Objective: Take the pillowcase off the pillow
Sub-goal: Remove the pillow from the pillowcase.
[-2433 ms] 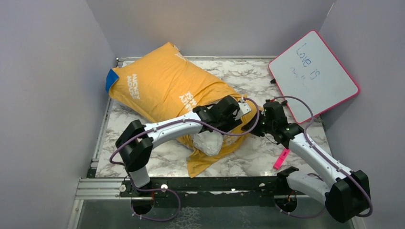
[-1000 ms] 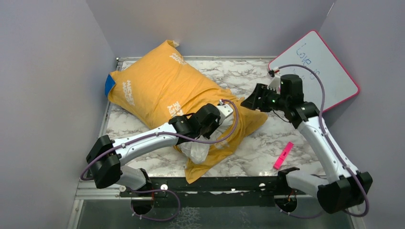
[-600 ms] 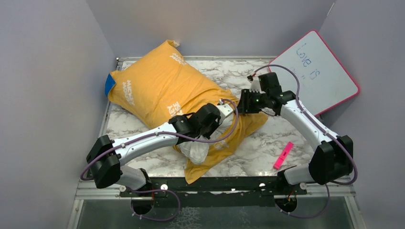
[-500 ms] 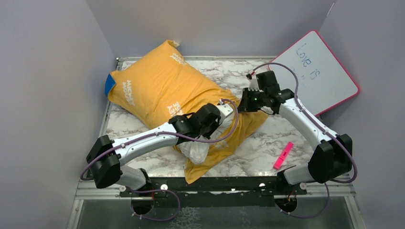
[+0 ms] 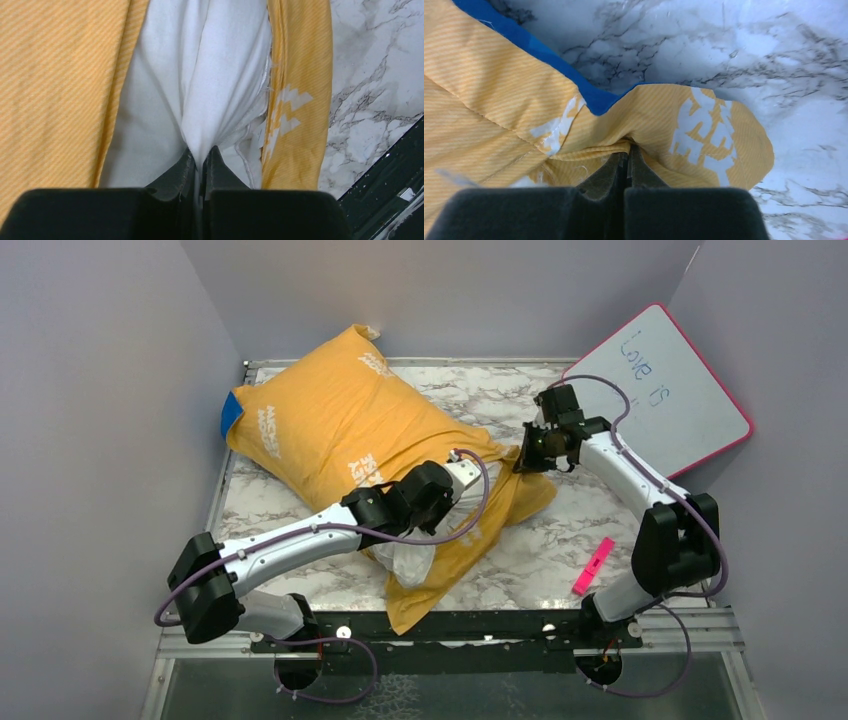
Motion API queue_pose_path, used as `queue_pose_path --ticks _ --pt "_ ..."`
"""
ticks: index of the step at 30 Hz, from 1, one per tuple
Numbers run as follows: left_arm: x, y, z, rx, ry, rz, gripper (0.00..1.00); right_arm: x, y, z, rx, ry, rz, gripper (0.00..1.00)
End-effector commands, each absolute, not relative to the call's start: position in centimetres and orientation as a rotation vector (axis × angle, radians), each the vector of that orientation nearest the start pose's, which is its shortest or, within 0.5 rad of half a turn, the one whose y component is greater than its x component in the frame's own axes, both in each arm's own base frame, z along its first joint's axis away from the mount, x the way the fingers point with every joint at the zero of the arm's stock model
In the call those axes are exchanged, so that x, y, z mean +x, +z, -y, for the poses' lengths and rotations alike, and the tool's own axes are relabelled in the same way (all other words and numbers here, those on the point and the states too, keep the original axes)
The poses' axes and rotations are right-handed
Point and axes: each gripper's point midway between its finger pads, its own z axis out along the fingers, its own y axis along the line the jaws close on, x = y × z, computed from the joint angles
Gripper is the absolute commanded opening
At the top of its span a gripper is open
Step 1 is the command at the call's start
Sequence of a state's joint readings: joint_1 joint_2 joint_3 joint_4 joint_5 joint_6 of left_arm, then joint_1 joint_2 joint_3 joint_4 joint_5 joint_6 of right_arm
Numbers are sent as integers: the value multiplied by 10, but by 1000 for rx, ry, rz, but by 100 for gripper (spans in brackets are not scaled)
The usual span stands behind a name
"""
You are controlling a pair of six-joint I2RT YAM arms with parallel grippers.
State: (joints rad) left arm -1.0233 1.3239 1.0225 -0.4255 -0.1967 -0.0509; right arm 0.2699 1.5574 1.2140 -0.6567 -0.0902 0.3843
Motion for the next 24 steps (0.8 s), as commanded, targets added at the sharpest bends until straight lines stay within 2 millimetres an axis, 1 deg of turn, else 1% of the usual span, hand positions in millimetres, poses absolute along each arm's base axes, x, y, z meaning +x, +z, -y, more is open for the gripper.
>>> queue_pose_path --ticks 1,3,7,9,11,12,14,15,16,17,19,21,24 --pt "199 139 255 1011 -200 -2217 0 345 102 -123 115 422 -2638 1" --pt "200 138 262 1016 -209 -2225 0 339 109 -125 101 450 -2623 6" --pt "205 139 270 1008 -209 -2230 0 328 137 -121 58 452 -2576 30" --pt "208 140 273 1005 -206 -2229 0 319 155 -123 26 482 -2540 38" --pt "209 140 276 999 -213 -2228 0 307 171 -131 3 567 -2496 45" --pt "210 141 277 997 -218 -2226 0 300 180 -138 -11 637 -2466 47" --pt "210 142 280 994 -231 -2223 0 283 189 -154 -30 796 -2427 52" --pt "210 143 282 991 -237 -2222 0 274 191 -161 -32 876 -2416 54" --pt "211 144 283 989 -243 -2219 0 263 187 -169 -15 965 -2427 56" --pt "211 145 284 987 -247 -2218 0 254 187 -177 -23 1056 -2423 58" --pt "211 147 286 984 -258 -2216 0 239 183 -187 -28 1185 -2428 60" --pt "211 149 288 982 -267 -2214 0 233 177 -191 -11 1223 -2439 59" --pt "211 151 290 980 -278 -2210 0 233 172 -192 -17 1223 -2437 60"
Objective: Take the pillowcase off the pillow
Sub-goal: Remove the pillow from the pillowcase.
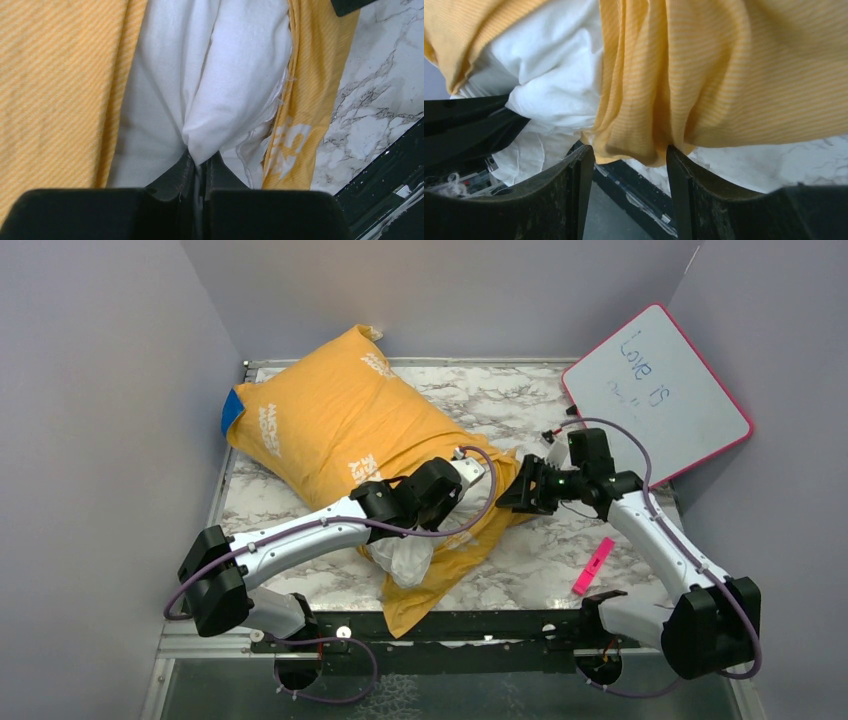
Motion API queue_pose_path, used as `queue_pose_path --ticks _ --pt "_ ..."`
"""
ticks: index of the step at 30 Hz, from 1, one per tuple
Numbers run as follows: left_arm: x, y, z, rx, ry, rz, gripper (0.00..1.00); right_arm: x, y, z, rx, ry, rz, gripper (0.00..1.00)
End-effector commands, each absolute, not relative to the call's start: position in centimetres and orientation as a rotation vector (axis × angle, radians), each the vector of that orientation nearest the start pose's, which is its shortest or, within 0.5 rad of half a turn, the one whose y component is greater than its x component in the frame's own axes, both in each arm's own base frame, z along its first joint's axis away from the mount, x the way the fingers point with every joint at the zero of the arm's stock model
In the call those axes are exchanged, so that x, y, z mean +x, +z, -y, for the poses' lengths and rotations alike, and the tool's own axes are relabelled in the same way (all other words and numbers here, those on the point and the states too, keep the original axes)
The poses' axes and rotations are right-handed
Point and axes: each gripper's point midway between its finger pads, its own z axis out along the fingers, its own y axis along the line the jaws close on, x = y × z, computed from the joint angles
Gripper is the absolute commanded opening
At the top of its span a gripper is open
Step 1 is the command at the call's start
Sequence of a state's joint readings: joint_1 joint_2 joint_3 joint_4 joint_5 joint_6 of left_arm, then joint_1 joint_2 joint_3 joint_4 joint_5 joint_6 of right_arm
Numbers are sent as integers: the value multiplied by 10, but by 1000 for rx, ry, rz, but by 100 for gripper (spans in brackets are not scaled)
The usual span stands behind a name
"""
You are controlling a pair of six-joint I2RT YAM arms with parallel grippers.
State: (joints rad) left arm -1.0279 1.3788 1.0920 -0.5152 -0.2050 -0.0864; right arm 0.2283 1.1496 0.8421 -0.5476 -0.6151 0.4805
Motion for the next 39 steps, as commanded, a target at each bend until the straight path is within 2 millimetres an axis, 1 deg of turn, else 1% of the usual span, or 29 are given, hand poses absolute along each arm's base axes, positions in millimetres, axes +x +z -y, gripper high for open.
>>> queue_pose_path --ticks 1,2,5,7,9,10,11,13,16,17,18,20,22,24,28,30,31,32,34,38,39 --pt "211 152 290 979 -281 -2209 0 235 169 -191 -10 1210 -2445 60" --pt "210 152 290 980 -283 -2209 0 239 166 -189 8 1176 -2456 60" --pt "209 153 290 981 -289 -2207 0 252 147 -179 108 1038 -2535 58" --pt "209 155 291 977 -296 -2205 0 256 141 -180 141 1045 -2543 56" --pt "209 156 291 968 -300 -2205 0 258 139 -188 147 1104 -2531 53" --pt "209 157 290 962 -300 -2204 0 258 137 -190 148 1108 -2531 51" --pt "210 158 290 955 -299 -2203 0 259 134 -189 149 1084 -2542 44" --pt "211 162 288 949 -289 -2192 0 264 126 -174 209 933 -2565 23" --pt "214 168 278 930 -240 -2177 0 274 116 -133 334 595 -2553 2" --pt "215 170 275 926 -229 -2171 0 278 113 -116 381 478 -2537 1" --pt "214 173 272 919 -227 -2165 0 280 112 -103 415 393 -2518 1" --pt "214 178 266 899 -221 -2155 0 285 107 -81 485 290 -2487 1" --pt "213 182 260 879 -214 -2151 0 290 102 -71 531 279 -2470 1" --pt "211 184 254 864 -212 -2148 0 295 97 -72 535 297 -2481 1" --pt "204 186 251 864 -243 -2153 0 294 85 -102 468 490 -2582 1" --pt "200 185 252 867 -269 -2159 0 290 85 -119 396 612 -2610 0" --pt "199 185 252 868 -278 -2162 0 289 87 -123 372 651 -2605 0" --pt "198 185 252 866 -283 -2163 0 289 89 -124 367 662 -2598 1" --pt "198 186 253 864 -289 -2161 0 288 96 -120 357 635 -2580 2" --pt "201 189 255 857 -283 -2156 0 289 122 -106 288 533 -2520 8" --pt "201 189 255 857 -280 -2157 0 289 128 -102 277 507 -2501 11"
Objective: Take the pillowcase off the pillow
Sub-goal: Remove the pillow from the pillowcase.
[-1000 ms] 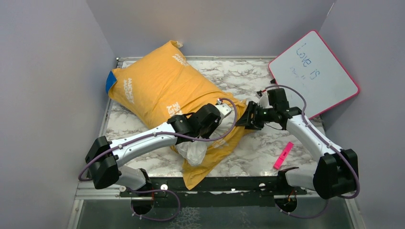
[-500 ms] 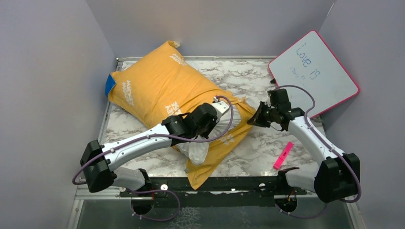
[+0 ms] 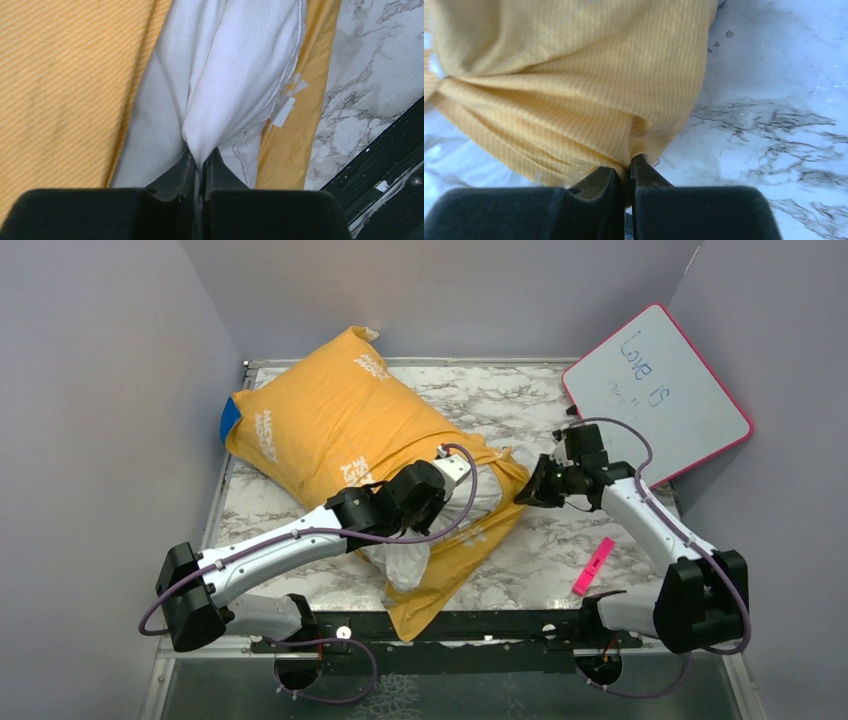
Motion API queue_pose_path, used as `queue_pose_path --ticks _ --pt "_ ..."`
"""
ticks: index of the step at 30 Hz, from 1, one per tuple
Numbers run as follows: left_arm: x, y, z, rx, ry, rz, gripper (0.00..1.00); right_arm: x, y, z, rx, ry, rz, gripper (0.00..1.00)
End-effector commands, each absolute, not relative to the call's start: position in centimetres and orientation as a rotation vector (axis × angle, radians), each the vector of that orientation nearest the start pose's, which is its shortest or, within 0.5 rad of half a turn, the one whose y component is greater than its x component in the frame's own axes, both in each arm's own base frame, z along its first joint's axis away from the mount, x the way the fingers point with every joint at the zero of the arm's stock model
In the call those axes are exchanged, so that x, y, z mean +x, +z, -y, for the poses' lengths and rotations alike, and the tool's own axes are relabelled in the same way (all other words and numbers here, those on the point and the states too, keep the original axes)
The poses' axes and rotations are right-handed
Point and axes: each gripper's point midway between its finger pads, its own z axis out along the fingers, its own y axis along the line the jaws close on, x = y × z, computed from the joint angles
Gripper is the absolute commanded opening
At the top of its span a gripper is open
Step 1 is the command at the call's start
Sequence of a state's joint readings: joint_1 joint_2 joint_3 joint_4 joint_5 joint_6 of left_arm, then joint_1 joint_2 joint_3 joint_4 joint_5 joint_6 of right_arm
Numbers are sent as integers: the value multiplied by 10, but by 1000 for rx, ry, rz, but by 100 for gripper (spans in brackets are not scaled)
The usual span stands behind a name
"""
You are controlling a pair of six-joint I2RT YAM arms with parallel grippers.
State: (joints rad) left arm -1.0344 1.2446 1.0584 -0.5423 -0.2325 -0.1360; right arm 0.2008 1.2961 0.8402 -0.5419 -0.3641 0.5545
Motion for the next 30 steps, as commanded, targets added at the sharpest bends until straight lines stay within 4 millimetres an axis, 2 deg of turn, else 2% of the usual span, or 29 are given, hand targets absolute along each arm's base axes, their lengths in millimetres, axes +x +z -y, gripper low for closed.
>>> queue_pose_path --ticks 1,3,5,7,9,10,15,17,19,21,23,24,25,30 --pt "202 189 255 856 -277 -2155 0 290 133 -98 281 476 -2481 15" --pt "203 190 256 852 -274 -2153 0 291 142 -90 290 434 -2438 25" --pt "204 191 257 851 -275 -2149 0 292 150 -91 278 444 -2405 40" --pt "204 194 258 846 -288 -2147 0 294 156 -100 240 517 -2387 56" --pt "202 197 261 842 -312 -2143 0 295 161 -115 193 618 -2378 81" --pt "201 199 262 842 -325 -2140 0 296 163 -124 150 681 -2372 88" --pt "195 206 266 838 -390 -2130 0 293 168 -168 -59 1022 -2356 91" --pt "194 209 267 827 -415 -2124 0 290 169 -184 -124 1183 -2343 84" --pt "193 213 269 814 -436 -2121 0 292 163 -189 -125 1232 -2358 70" --pt "192 217 269 797 -453 -2116 0 301 155 -184 -80 1163 -2383 44" --pt "191 220 267 781 -460 -2112 0 315 149 -169 12 1012 -2402 20" --pt "190 222 265 772 -464 -2107 0 324 148 -160 64 924 -2401 9" --pt "189 223 264 766 -468 -2105 0 332 147 -151 114 842 -2401 2" --pt "185 229 257 739 -494 -2090 0 368 143 -107 365 499 -2361 1"
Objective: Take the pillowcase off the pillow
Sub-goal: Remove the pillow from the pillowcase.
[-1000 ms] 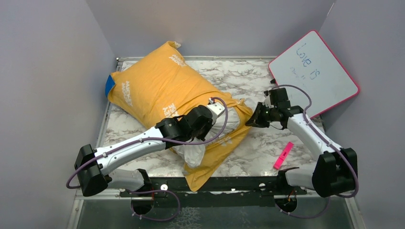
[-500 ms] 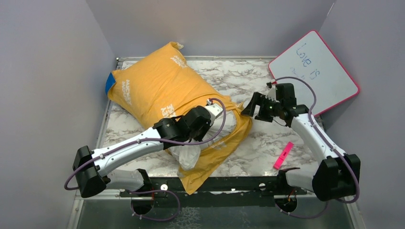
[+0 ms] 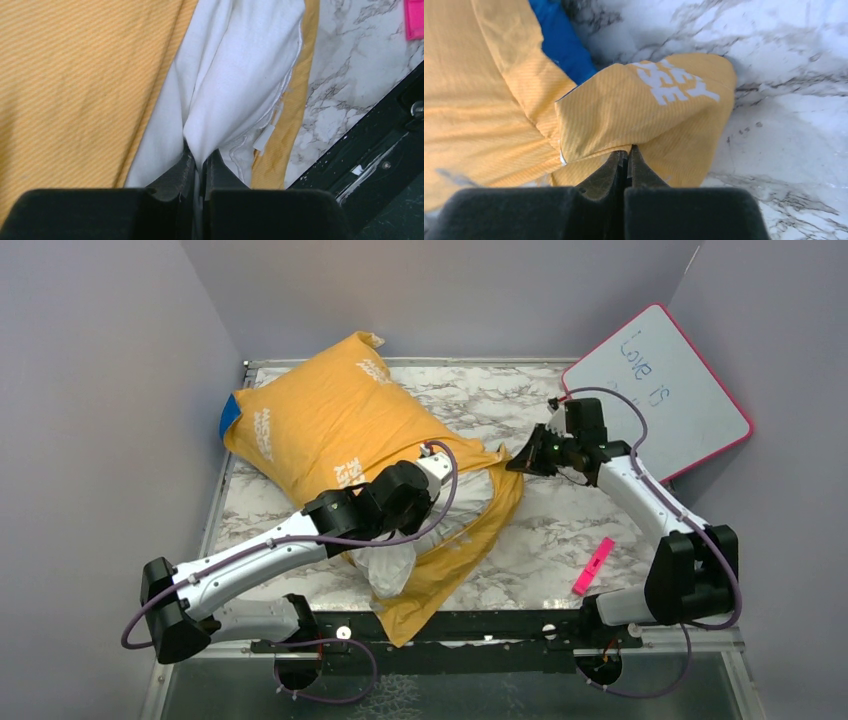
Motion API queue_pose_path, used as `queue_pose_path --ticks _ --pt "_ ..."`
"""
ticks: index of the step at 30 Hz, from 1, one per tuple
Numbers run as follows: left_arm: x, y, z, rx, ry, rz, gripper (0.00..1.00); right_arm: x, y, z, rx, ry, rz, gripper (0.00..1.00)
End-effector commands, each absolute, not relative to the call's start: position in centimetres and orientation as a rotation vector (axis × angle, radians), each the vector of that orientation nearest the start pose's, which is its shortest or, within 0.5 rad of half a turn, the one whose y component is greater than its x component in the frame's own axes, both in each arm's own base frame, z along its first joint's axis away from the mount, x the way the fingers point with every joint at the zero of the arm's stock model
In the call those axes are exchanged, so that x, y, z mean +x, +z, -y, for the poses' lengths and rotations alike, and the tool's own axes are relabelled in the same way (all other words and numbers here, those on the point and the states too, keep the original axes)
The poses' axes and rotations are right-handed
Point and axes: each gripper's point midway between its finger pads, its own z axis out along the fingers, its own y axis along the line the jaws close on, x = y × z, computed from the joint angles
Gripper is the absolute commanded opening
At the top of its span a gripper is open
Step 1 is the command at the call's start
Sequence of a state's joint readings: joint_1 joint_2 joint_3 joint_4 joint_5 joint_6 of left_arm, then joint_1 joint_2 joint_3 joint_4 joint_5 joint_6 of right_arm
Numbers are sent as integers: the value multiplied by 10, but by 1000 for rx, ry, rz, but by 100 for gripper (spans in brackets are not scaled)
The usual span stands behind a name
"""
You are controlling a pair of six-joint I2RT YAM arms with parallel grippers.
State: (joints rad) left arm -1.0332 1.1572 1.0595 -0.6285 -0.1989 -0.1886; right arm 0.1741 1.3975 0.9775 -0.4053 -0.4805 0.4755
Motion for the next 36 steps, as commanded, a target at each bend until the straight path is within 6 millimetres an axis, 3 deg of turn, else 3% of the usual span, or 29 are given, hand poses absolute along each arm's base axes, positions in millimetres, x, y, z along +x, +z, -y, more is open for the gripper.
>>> queue_pose_path --ticks 1,3,6,11,14,15,21,25,28,32,36 --pt "184 230 256 733 -498 -2087 0 374 139 -101 381 454 -2357 1" --pt "183 232 253 721 -503 -2083 0 381 129 -97 380 406 -2389 1" --pt "182 237 250 694 -511 -2074 0 378 110 -109 323 463 -2488 1" --pt "188 243 251 665 -502 -2059 0 343 84 -156 154 850 -2607 2" --pt "190 242 259 678 -512 -2061 0 327 92 -163 117 936 -2597 6" --pt "190 240 262 683 -517 -2064 0 325 98 -161 119 920 -2585 11" --pt "190 227 277 723 -537 -2097 0 309 130 -127 185 666 -2522 64" --pt "193 226 277 719 -525 -2096 0 284 133 -111 263 589 -2498 83" --pt "193 229 276 715 -524 -2083 0 259 132 -128 262 759 -2486 86" --pt "193 230 273 712 -525 -2078 0 231 128 -169 228 1165 -2463 86" --pt "187 229 278 739 -570 -2076 0 223 134 -191 188 1442 -2390 75"
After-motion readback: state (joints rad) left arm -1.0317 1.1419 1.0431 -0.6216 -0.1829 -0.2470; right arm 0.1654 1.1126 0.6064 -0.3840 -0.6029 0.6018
